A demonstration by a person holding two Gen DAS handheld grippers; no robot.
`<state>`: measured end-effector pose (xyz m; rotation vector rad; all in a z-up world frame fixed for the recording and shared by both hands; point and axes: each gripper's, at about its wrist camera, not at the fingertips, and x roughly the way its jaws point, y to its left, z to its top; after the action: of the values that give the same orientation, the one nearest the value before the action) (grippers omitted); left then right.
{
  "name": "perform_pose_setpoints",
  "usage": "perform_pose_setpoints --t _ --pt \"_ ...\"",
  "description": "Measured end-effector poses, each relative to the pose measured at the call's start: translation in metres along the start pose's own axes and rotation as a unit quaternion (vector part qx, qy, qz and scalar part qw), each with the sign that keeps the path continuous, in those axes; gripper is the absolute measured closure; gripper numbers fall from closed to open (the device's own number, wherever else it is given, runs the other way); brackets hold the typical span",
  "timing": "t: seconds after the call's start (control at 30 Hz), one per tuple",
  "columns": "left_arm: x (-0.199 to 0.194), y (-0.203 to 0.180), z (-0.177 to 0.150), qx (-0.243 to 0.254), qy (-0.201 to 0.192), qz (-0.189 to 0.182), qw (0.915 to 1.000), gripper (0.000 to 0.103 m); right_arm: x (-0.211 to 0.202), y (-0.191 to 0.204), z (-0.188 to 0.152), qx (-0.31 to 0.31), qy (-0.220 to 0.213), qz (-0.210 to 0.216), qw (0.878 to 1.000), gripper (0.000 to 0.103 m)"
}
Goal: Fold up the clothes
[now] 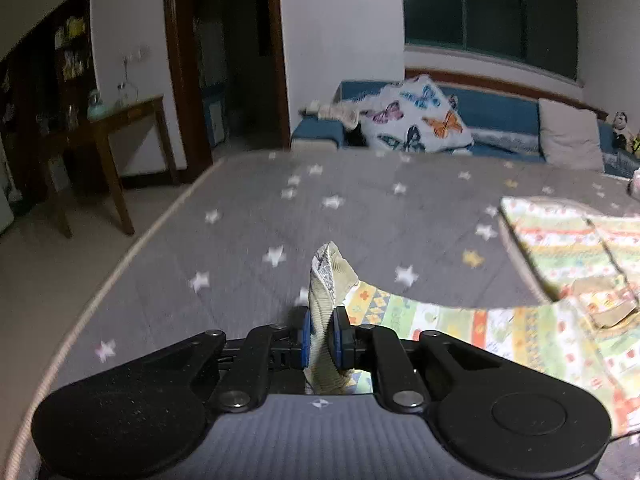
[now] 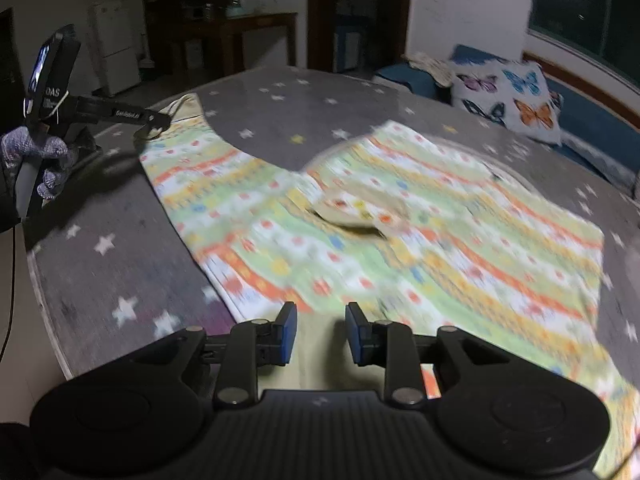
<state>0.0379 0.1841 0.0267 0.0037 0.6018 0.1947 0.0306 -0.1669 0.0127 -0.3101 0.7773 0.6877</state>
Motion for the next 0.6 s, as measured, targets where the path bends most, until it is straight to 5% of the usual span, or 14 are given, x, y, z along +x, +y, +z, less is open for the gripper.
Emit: perform_pose_setpoints --t 0.37,0.6 --pt "-0.067 -0.035 0.051 0.006 -0.063 -0.081 0.9947 0.091 0.055 0.046 0.031 -0.058 0.006 0.024 0.998 0.077" --pt "-0.095 -0.091 0.073 0.002 -0.075 -0.188 0.9792 0.091 0.016 0.011 0.016 -0.002 -0.015 0.014 1.0 0.076"
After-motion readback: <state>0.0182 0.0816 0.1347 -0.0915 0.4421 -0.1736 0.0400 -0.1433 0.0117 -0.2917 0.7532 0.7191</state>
